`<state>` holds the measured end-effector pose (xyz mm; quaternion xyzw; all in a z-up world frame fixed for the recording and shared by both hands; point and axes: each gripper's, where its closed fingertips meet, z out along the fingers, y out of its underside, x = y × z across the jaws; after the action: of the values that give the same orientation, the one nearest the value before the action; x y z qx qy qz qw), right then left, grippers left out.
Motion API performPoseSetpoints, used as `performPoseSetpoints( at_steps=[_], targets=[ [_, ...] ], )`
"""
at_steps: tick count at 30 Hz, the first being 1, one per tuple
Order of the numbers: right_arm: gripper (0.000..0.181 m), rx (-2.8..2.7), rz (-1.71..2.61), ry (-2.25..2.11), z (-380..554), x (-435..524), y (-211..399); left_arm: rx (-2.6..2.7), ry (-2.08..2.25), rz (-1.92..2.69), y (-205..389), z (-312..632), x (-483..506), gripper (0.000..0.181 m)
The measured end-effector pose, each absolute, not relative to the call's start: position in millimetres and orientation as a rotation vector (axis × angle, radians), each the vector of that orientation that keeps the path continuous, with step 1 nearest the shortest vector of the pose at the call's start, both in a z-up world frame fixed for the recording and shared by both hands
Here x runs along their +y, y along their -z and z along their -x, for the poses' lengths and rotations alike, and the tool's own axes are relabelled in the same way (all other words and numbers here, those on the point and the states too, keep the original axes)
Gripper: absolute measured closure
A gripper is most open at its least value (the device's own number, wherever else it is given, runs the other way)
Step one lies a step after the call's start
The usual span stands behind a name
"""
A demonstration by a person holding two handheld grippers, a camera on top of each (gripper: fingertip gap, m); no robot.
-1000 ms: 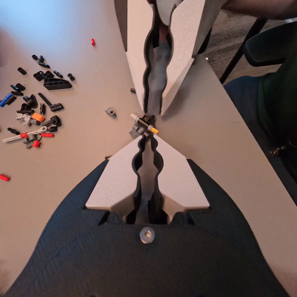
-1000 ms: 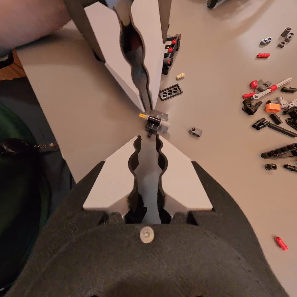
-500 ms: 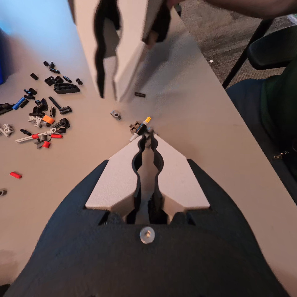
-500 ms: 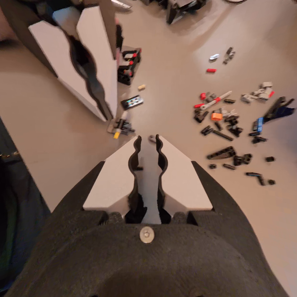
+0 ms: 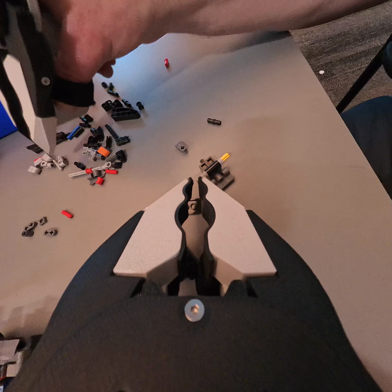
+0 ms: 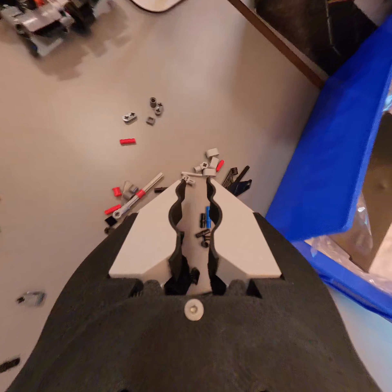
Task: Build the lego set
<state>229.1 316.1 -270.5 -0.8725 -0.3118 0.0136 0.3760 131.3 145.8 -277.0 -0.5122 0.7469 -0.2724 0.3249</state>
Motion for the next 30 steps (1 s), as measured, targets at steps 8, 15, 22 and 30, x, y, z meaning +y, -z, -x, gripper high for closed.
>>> performPoseSetpoints(
  at_steps=[8, 15, 22, 30],
  targets=[
    [0.159, -0.785, 2.334, -0.005, -236, 340, 292, 1.942, 0.749, 1.351, 276, -131, 148, 0.178],
    [0.168, -0.757, 2.371, -0.092, -235, 341, 297, 1.946, 0.765, 1.353, 278, -132, 147, 0.178],
    [0.168, -0.770, 2.314, -0.198, -225, 313, 278, 1.922, 0.782, 1.356, 272, -129, 150, 0.175],
    [0.168, -0.843, 2.202, -0.390, -192, 198, 242, 1.958, 0.824, 1.346, 274, -131, 139, 0.167]
  ],
)
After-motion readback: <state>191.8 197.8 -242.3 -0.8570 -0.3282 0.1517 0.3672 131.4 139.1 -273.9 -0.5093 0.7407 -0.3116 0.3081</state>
